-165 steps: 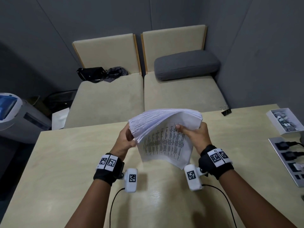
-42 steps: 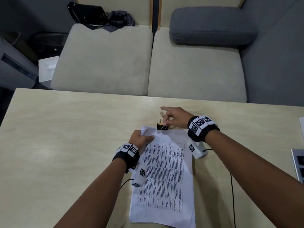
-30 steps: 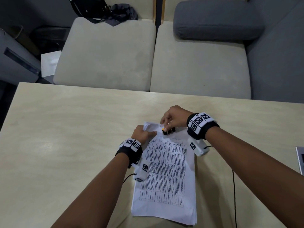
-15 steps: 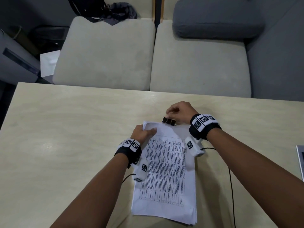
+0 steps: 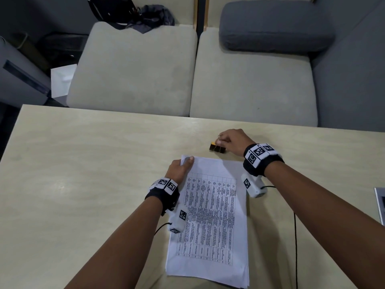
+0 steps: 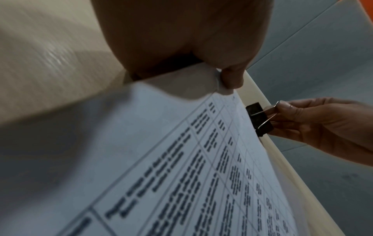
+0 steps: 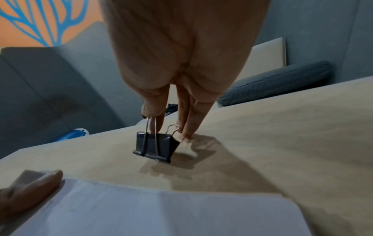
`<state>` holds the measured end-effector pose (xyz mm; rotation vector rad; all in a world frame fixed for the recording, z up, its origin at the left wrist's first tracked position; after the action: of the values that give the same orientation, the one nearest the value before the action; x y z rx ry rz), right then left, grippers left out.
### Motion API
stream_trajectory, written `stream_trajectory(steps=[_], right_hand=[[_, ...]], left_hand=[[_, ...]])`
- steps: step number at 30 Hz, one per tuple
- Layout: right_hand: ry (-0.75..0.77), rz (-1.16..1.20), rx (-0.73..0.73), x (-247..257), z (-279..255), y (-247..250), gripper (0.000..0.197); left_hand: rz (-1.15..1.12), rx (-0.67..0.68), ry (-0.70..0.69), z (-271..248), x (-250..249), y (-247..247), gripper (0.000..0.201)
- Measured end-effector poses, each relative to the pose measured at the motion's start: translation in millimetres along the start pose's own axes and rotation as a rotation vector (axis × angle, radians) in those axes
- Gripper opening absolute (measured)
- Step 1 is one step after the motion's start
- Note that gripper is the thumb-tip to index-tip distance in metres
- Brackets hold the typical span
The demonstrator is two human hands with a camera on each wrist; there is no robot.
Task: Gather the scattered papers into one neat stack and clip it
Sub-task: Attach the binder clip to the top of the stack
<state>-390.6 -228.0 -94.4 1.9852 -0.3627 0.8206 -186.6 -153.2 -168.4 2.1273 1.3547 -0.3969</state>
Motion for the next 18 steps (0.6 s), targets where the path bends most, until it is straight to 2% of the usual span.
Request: stream_trajectory(steps=[4, 6, 9, 11, 12, 15, 18], right_hand=[[-0.036, 0.023, -0.039, -5.1, 4.0, 5.8, 0.025], [-0.036, 0.055, -0.076, -5.6, 4.0, 8.0, 0.026], [-0.042, 0.141, -0.135, -0.7, 3.4, 7.9, 0.024], [-0.057, 0.231, -0.128, 3.5, 3.8, 3.6, 0.054], [-0.068, 0.234, -0.116, 3.8, 5.2, 0.7, 0.060], [-0.075, 0.120, -0.097, 5.9, 7.9, -2.0, 0.038], [-0.107, 0.179, -0.107, 3.3, 7.1, -5.3, 0.048]], left_hand=[[0.026, -0.030, 0.000, 0.7, 1.6, 1.9, 0.077], [0.031, -0.034, -0.006, 2.2, 3.1, 3.2, 0.082], [0.051, -0.024, 0.004, 2.3, 3.9, 2.9, 0.071], [0.060, -0.016, 0.001, 1.1, 2.5, 1.3, 0.059], [0.048, -0.015, 0.005, 0.7, 1.7, 1.3, 0.055], [0.017, -0.008, 0.029, -2.3, 0.8, 1.5, 0.053], [-0.017, -0.015, 0.050, -2.1, 2.7, 2.1, 0.050]])
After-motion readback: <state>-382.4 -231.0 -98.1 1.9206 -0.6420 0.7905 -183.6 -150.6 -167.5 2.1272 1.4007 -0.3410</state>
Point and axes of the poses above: each hand's wrist, its own z-axis towards the middle knuckle, its own y-axis out of the back of the hand, x = y × z, the point moved 7 cm from there along z, towards the middle knuckle, and after that the axes turned 14 degrees about y, right-handed, at the moved point
